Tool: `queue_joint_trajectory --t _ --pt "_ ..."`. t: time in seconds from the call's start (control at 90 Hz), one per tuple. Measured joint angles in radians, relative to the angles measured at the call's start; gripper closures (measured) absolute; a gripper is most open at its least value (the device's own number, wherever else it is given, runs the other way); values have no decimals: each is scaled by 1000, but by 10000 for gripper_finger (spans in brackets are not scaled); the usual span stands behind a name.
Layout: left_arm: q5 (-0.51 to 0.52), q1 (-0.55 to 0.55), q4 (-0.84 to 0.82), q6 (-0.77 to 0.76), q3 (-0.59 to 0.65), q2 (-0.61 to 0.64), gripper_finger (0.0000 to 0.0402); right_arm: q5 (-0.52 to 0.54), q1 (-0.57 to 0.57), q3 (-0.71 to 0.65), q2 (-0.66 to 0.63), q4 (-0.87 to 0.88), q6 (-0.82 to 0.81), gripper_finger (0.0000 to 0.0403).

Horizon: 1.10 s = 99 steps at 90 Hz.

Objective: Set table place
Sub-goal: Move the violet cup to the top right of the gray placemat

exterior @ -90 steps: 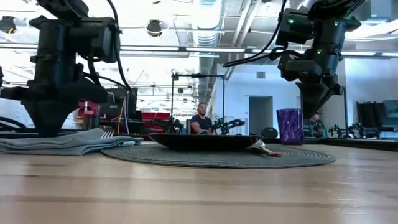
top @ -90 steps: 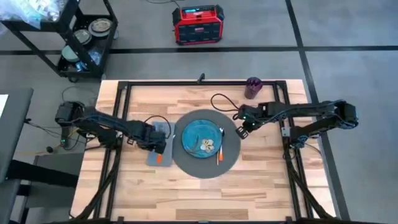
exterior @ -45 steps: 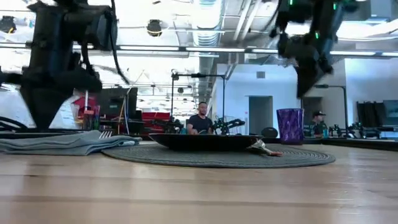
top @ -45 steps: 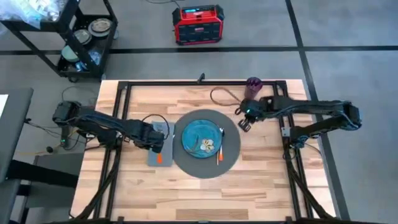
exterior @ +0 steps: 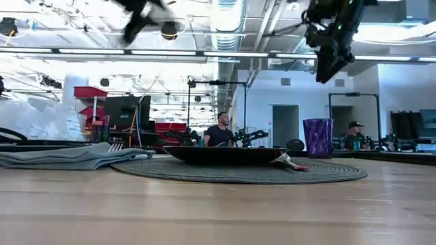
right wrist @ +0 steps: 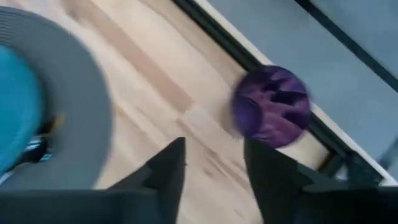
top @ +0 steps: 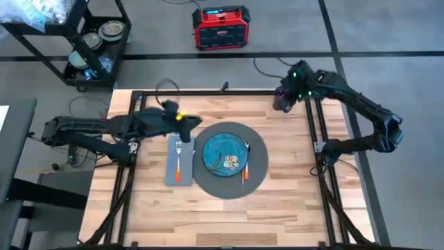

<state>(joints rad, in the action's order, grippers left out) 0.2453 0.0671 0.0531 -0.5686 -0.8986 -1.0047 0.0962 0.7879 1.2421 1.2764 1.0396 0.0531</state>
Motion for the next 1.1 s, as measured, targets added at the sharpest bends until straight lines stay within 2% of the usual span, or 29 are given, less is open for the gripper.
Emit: queue_joint_trajectory --t 0.111,0.211,0.411,0.489,0.711,0.767,0.822,0.944,1.1 --pt "-220 61 292 110 -1 -4 288 -27 51 4 76 -6 45 175" --pt "-334 111 371 110 -2 -9 277 -37 61 4 148 -16 79 156" --pt "-367 159 279 77 0 -10 278 -34 58 4 271 -120 105 154" --pt "-373 159 252 73 0 -10 278 1 64 4 322 -119 98 154" --pt "-398 159 219 74 0 -10 278 7 84 4 449 -121 49 158" --pt "-398 159 203 74 0 -10 278 7 86 4 474 -120 26 176" --pt "-398 160 182 76 0 -10 278 7 86 4 494 -114 6 217" --pt "-399 170 127 86 0 -10 279 4 79 3 513 -99 -27 368" --pt "-427 201 85 88 0 -10 279 -13 18 2 490 -61 -113 399"
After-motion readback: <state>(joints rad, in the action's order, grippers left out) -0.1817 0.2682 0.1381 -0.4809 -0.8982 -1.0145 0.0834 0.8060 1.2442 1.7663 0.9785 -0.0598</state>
